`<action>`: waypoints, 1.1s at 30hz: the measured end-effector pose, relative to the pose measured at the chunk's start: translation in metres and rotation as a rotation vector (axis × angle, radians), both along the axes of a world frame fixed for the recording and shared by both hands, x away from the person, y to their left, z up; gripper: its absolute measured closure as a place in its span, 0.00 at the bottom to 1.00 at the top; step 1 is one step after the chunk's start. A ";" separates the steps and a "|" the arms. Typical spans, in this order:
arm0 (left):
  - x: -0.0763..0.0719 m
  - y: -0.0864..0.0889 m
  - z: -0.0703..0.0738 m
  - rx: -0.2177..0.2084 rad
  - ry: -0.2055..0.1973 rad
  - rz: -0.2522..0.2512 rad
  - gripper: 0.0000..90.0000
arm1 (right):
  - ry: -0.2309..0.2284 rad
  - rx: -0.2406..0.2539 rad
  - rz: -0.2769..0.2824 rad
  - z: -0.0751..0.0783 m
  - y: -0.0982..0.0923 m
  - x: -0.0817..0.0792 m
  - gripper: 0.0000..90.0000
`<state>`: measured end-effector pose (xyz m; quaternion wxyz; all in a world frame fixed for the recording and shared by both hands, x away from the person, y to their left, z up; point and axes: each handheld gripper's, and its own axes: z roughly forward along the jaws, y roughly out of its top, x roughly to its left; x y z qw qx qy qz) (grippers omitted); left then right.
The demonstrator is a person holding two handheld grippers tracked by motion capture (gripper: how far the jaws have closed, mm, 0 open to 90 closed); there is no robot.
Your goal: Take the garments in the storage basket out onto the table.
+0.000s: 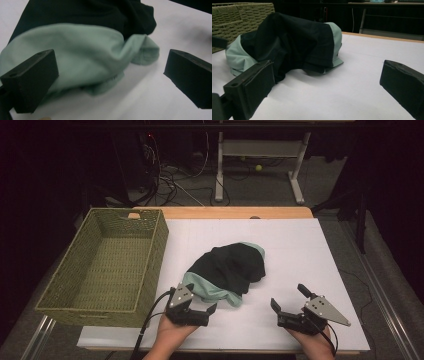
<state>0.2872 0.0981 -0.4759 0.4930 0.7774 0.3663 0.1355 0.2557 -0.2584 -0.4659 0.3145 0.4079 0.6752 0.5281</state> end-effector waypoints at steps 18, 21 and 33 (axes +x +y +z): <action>0.000 0.002 -0.006 -0.087 -0.039 -0.071 0.00 | 0.075 -0.074 0.144 0.011 0.078 0.040 0.11; 0.000 0.002 -0.006 -0.091 -0.034 -0.084 0.00 | 0.105 -0.112 0.148 0.009 0.095 0.054 0.16; -0.004 0.004 -0.007 -0.108 -0.056 -0.087 0.00 | 0.209 -0.207 0.201 0.006 0.132 0.077 0.61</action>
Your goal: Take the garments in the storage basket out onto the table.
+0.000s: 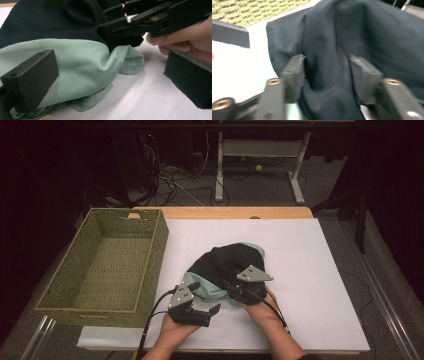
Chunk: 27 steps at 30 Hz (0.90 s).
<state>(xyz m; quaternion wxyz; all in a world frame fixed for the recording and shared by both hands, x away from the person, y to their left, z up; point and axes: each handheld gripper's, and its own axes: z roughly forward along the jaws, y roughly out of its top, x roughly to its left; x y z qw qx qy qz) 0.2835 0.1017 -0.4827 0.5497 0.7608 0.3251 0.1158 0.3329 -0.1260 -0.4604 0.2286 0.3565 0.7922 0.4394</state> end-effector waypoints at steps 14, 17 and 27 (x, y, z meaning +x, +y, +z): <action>-0.002 0.000 0.000 -0.004 -0.017 -0.012 0.00 | -0.142 0.046 -0.013 0.026 -0.048 -0.048 0.94; -0.001 0.001 0.000 -0.008 -0.011 -0.012 0.00 | -0.146 0.054 -0.058 0.025 -0.070 -0.056 0.94; 0.000 0.000 0.000 -0.005 -0.003 -0.021 0.00 | -0.115 0.061 -0.224 0.017 -0.144 -0.071 0.94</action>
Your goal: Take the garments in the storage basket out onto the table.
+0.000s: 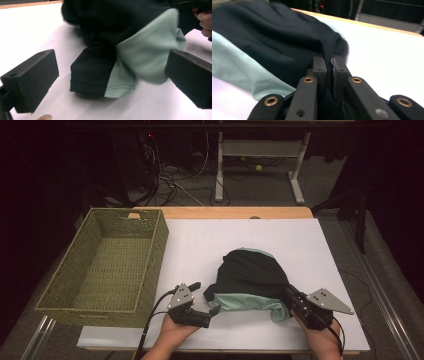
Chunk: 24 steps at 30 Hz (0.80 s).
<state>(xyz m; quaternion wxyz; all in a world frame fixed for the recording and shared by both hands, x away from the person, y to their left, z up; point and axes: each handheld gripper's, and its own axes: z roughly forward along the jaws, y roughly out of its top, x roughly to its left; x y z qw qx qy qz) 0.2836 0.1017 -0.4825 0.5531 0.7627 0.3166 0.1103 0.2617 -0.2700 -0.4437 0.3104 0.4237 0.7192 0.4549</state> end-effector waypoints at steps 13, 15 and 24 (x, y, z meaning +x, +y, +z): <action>0.002 0.000 0.000 -0.008 0.012 -0.010 0.00 | 0.031 0.001 -0.145 -0.005 -0.037 -0.003 0.73; 0.000 0.000 0.000 -0.006 -0.001 -0.009 0.00 | -0.002 0.015 -0.126 0.003 -0.031 -0.007 0.65; -0.002 0.001 0.000 -0.008 -0.019 -0.001 0.00 | -0.067 0.021 0.041 0.023 0.011 -0.025 0.54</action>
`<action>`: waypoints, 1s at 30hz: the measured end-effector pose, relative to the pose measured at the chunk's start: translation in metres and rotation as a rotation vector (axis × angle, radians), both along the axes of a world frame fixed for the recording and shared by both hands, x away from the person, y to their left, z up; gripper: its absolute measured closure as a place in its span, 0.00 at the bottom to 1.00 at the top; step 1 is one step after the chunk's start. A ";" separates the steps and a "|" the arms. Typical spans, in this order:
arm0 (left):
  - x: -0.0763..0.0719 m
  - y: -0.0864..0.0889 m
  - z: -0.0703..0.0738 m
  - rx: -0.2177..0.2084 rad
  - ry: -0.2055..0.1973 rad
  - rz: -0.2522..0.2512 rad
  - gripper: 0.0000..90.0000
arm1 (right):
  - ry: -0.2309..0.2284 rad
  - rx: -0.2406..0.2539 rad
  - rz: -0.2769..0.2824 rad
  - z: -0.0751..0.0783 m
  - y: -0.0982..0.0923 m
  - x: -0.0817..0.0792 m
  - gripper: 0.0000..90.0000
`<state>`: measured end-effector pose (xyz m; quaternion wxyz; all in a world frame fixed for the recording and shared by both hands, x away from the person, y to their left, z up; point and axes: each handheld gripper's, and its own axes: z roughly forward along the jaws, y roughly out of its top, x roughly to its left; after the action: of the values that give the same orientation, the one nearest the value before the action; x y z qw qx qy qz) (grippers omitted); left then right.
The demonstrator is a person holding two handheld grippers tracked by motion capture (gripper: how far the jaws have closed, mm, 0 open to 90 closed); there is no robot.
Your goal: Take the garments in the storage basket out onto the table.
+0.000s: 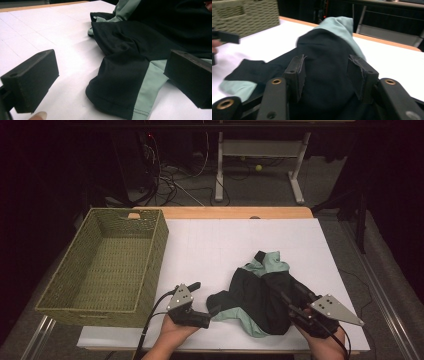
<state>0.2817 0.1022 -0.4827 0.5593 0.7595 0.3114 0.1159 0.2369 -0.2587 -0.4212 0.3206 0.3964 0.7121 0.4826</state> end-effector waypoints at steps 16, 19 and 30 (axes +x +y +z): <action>0.003 -0.002 0.000 0.013 0.014 -0.021 0.00 | 0.086 -0.095 -0.007 -0.014 0.005 -0.002 0.91; 0.004 -0.003 0.000 0.015 0.019 -0.027 0.00 | 0.053 -0.053 -0.084 -0.007 -0.018 -0.001 0.91; 0.003 -0.004 0.000 0.022 0.017 -0.031 0.00 | 0.138 -0.037 -0.241 -0.027 -0.073 0.020 0.79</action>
<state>0.2851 0.0986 -0.4823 0.5498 0.7714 0.3029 0.1042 0.2573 -0.3314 -0.4484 0.3338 0.5056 0.6883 0.3991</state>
